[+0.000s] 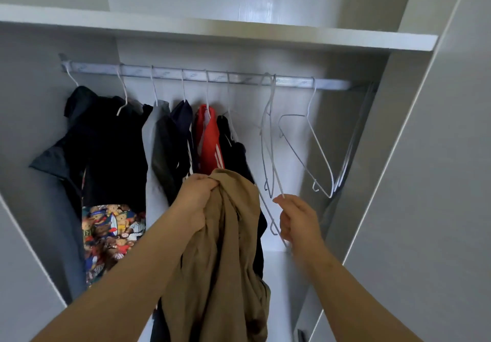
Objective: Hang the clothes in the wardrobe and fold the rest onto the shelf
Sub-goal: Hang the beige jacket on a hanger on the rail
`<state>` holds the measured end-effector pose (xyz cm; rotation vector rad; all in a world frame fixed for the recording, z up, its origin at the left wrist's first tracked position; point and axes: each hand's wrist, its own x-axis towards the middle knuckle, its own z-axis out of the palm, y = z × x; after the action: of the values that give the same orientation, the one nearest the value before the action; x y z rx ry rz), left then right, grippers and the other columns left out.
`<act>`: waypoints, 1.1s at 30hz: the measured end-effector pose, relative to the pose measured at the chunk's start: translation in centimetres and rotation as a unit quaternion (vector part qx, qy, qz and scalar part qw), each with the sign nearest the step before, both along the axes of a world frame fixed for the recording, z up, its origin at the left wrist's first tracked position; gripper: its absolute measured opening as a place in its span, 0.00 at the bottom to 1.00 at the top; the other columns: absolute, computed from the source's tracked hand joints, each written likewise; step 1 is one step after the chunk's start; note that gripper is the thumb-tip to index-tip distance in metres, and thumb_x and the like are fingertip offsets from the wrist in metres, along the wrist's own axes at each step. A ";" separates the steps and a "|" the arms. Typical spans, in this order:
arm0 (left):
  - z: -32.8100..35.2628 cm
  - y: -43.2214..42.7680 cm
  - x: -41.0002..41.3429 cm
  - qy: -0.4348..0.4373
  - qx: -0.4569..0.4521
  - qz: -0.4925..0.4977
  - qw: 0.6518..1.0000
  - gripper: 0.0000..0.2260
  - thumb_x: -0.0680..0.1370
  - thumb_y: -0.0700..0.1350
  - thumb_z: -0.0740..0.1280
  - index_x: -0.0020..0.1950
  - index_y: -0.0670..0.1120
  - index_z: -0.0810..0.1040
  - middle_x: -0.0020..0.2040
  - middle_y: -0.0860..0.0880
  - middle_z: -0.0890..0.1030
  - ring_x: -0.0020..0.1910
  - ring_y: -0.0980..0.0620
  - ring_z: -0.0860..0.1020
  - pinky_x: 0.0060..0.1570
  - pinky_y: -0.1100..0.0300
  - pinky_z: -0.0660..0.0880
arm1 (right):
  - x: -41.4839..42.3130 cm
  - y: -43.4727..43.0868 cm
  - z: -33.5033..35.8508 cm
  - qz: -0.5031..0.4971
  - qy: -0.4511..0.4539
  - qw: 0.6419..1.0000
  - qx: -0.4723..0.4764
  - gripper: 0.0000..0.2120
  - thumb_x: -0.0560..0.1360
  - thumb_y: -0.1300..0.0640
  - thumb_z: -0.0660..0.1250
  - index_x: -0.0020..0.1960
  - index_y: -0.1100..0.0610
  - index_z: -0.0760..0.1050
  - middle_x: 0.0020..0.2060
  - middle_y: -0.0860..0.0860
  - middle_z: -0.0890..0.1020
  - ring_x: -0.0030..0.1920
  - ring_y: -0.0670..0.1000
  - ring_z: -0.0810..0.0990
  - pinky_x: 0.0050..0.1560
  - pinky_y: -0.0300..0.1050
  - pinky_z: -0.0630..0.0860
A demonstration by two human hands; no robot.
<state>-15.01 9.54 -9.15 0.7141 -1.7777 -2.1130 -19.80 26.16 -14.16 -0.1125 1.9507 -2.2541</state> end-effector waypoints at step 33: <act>-5.8 7.6 14.4 0.004 -0.311 -0.101 0.945 0.19 0.78 0.35 0.58 0.62 0.57 0.68 0.38 0.51 0.77 0.36 0.56 0.74 0.32 0.72 0.70 | 15.7 6.5 -5.9 0.000 0.104 0.983 0.154 0.23 0.72 0.66 0.63 0.25 0.52 0.55 0.17 0.44 0.60 0.21 0.43 0.59 0.22 0.29 0.58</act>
<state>-0.58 17.14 -14.99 0.3567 -2.4111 -1.4909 -4.05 32.70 -20.09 -0.3216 2.3773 -1.9783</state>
